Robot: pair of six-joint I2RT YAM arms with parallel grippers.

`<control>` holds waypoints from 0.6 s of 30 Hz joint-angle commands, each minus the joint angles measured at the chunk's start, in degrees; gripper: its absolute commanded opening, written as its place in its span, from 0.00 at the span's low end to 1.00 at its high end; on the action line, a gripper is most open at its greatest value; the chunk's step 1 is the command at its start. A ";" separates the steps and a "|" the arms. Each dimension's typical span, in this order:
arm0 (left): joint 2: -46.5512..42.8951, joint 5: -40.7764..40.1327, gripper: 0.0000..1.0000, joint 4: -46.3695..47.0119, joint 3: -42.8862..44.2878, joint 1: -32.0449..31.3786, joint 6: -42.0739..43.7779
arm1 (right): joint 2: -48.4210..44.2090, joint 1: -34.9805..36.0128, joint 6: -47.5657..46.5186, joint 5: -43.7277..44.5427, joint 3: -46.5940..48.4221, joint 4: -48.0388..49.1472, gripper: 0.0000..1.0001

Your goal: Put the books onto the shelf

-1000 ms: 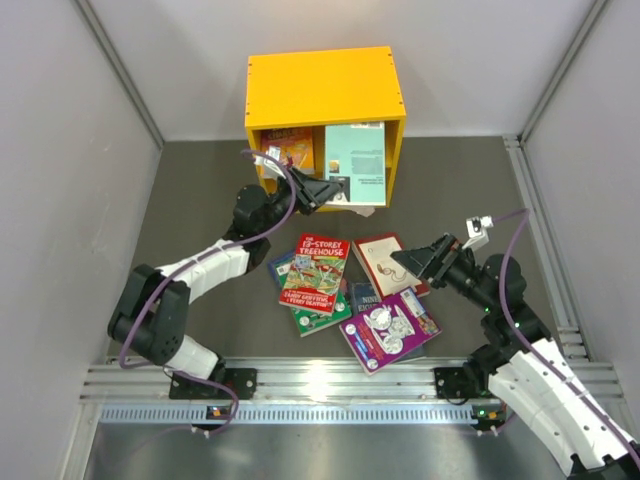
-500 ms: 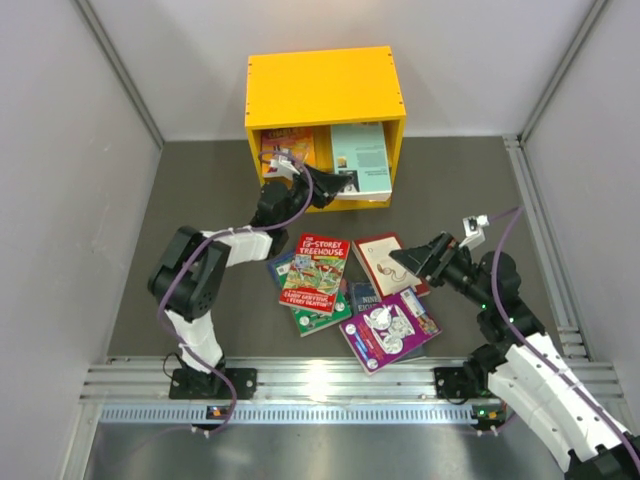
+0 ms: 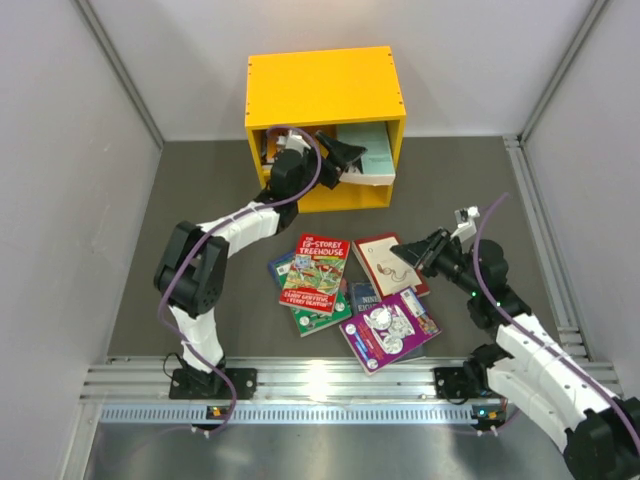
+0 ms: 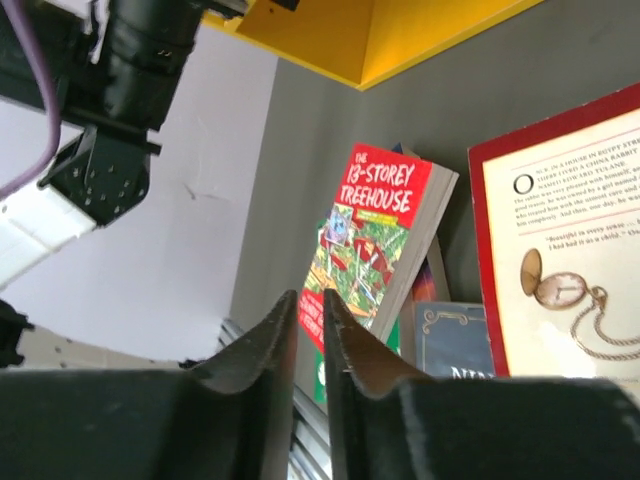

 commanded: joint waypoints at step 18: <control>-10.67 -4.22 0.99 -16.44 -0.44 -0.84 6.21 | 28.91 -0.54 7.25 0.10 15.59 27.06 0.00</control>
